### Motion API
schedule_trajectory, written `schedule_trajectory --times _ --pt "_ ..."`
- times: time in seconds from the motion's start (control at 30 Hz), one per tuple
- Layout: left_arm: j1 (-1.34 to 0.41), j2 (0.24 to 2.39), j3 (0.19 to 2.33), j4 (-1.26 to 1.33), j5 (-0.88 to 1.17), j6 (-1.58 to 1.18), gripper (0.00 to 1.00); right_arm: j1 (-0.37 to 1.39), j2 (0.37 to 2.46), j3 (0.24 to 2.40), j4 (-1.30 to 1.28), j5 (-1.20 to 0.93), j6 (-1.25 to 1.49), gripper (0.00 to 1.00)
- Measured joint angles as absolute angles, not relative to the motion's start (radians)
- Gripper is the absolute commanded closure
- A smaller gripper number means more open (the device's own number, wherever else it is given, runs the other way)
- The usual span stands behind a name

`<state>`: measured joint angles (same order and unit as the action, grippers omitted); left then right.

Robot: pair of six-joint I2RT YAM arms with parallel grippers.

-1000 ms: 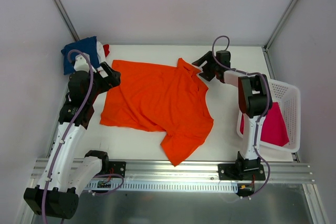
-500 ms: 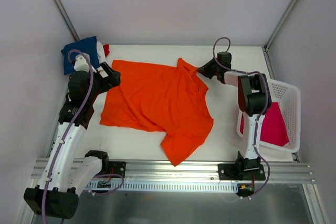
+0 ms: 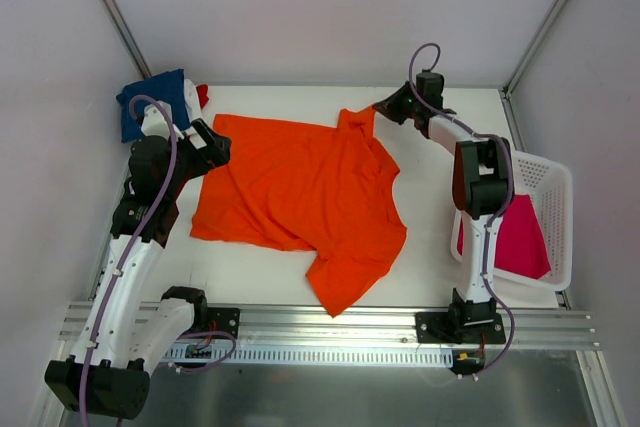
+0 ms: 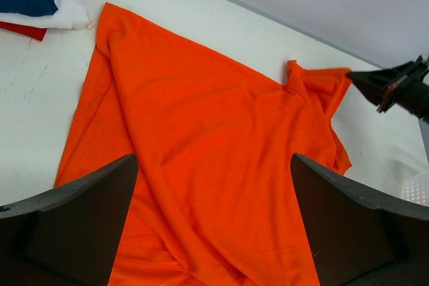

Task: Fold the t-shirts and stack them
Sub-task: Flatten the tshirt out

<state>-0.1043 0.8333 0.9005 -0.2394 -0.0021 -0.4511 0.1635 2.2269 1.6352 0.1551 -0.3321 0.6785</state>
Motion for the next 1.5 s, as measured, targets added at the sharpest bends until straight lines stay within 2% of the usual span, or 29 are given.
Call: schedule_trajectory --times 0.27,0.37,0.6,0.93,1.17,1.5 --pt "-0.104 0.831 0.900 -0.240 -0.001 -0.451 0.01 0.194 2.433 2.113 0.103 -0.427 0.638 0.98" --pt "-0.104 0.830 0.900 -0.241 -0.001 -0.451 0.01 0.215 2.504 2.215 0.112 -0.452 0.640 0.97" --pt "-0.104 0.828 0.900 -0.241 0.000 -0.451 0.01 0.241 2.631 2.238 0.147 -0.432 0.649 0.99" --pt "-0.104 0.829 0.900 -0.242 0.001 -0.451 0.01 0.237 2.629 2.173 -0.010 -0.134 0.523 0.99" --pt "-0.104 0.832 0.900 -0.245 0.001 -0.451 0.01 0.196 2.621 2.282 -0.149 -0.023 0.455 1.00" --pt "-0.104 0.856 0.900 -0.246 0.025 -0.451 0.01 0.157 2.641 2.407 -0.159 0.027 0.418 0.99"
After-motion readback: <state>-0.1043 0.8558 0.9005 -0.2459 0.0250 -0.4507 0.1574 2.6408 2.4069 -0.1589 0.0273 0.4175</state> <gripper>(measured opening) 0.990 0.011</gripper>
